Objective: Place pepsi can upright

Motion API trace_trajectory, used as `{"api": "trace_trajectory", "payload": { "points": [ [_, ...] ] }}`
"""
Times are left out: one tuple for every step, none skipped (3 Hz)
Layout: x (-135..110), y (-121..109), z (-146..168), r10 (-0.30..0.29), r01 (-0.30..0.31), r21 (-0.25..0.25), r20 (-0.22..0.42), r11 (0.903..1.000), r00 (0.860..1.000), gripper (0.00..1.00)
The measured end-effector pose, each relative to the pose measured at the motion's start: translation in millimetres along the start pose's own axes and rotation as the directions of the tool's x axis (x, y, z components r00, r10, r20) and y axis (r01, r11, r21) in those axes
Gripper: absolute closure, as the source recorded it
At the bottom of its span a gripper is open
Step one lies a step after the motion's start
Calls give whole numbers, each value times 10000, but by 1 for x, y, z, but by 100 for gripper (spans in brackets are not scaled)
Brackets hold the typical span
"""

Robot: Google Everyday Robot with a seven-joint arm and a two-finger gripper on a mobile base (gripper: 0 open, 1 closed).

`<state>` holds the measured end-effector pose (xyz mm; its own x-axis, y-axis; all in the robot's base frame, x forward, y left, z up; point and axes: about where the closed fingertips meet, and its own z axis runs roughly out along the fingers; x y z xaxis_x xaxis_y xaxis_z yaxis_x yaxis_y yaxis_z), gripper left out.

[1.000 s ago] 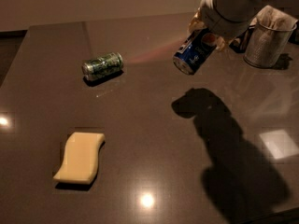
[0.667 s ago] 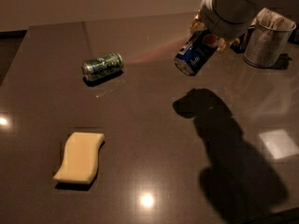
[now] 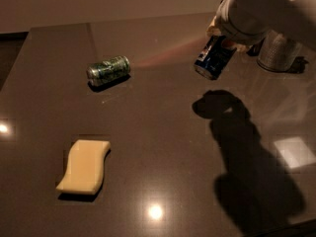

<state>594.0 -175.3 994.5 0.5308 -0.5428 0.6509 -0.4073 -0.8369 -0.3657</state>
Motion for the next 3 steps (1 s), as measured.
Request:
{"api": "trace_trajectory", "payload": {
  "points": [
    [14, 0, 9, -808, 841, 915, -399, 9922, 9959, 100],
    [23, -10, 13, -780, 845, 2549, -354, 9633, 9963, 100],
    [25, -22, 11, -571, 509, 3980, 39, 9160, 9984, 100]
  ]
}}
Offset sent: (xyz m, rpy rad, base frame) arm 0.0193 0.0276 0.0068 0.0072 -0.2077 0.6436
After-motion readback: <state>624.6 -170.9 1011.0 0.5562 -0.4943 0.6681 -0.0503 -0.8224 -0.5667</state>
